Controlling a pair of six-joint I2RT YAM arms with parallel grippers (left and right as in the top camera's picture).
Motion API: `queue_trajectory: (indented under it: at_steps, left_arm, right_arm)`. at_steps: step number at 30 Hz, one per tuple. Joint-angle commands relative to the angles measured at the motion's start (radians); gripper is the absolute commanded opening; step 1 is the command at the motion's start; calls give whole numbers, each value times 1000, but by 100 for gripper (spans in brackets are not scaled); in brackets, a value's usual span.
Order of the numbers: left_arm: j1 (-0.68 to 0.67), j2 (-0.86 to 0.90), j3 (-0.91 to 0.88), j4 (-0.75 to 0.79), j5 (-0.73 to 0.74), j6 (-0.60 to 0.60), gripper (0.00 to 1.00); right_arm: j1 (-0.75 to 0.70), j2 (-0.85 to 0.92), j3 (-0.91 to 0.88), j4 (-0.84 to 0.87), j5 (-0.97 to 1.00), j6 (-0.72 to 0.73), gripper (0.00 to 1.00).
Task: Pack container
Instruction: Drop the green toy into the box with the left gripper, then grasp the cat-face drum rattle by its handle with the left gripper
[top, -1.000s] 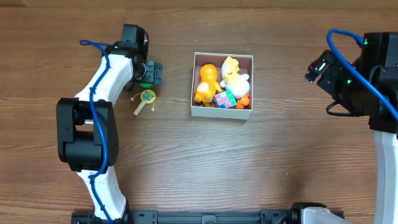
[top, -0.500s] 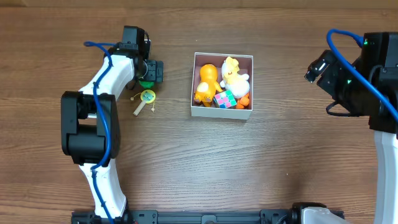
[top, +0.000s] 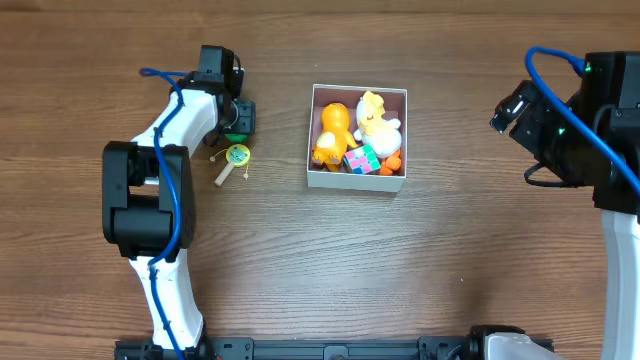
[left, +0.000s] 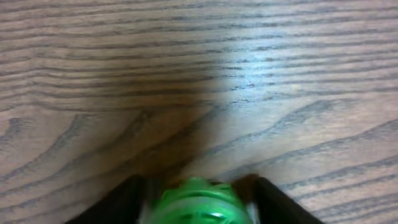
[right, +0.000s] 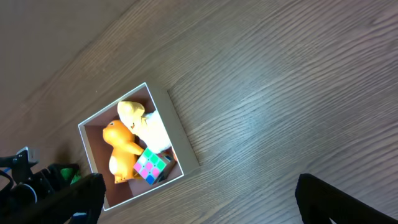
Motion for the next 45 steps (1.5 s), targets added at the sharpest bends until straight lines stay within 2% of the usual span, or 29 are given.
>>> queue_trajectory:
  at_steps: [1, 3, 5, 7, 13, 16, 19, 22, 26, 27, 28, 30, 33, 34, 35, 36, 37, 40, 42, 44, 45]
  left_arm:
    - [0, 42, 6, -14, 21, 6, 46]
    - [0, 41, 41, -60, 60, 6, 39]
    - [0, 41, 92, -132, 73, 6, 37]
    - [-7, 41, 206, -276, 72, 6, 34]
    - [-103, 41, 577, -606, 72, 6, 35]
    - [-243, 41, 794, -764, 72, 5, 36]
    - [-370, 48, 789, -741, 56, -43, 41]
    - [-443, 49, 667, -640, 61, -114, 45]
    - [-514, 49, 523, -524, 72, -150, 62]
    - [-520, 49, 512, -516, 82, -153, 74]
    - [-520, 49, 513, -516, 89, -152, 79]
    - [-516, 45, 558, -562, 91, -152, 82]
    - [-465, 34, 753, -755, 87, -152, 73]
    - [-440, 34, 833, -829, 99, -152, 64]
    - [-430, 34, 861, -856, 104, -152, 52]
    - [-422, 34, 878, -885, 95, -149, 29]
    - [-413, 34, 878, -930, 49, -145, 17]
    - [-365, 34, 878, -1114, -113, -145, 4]
    - [-298, 12, 848, -1119, -43, -114, 5]
    - [-238, -39, 799, -1119, 43, -80, 9]
    - [-203, -100, 727, -1119, 40, -68, 13]
  right_arm:
    - [-3, -1, 4, 4, 2, 5, 100]
    - [-3, -1, 4, 4, 2, 5, 100]
    - [-3, -1, 4, 4, 2, 5, 100]
    - [-3, -1, 4, 4, 2, 5, 100]
    - [-3, -1, 4, 4, 2, 5, 100]
    - [-3, -1, 4, 4, 2, 5, 100]
    - [-3, -1, 4, 4, 2, 5, 100]
    - [-3, -1, 4, 4, 2, 5, 100]
    - [-3, -1, 4, 4, 2, 5, 100]
    - [-3, -1, 4, 5, 2, 5, 100]
    - [-3, -1, 4, 4, 2, 5, 100]
    - [-3, -1, 4, 4, 2, 5, 100]
    - [-3, -1, 4, 4, 2, 5, 100]
    - [-3, -1, 4, 4, 2, 5, 100]
    - [-3, -1, 4, 4, 2, 5, 100]
    - [-3, -1, 4, 4, 2, 5, 100]
    - [-3, -1, 4, 4, 2, 5, 100]
    - [-3, -1, 4, 4, 2, 5, 100]
    - [-3, -1, 4, 4, 2, 5, 100]
    - [-3, -1, 4, 4, 2, 5, 100]
    - [-3, -1, 4, 4, 2, 5, 100]
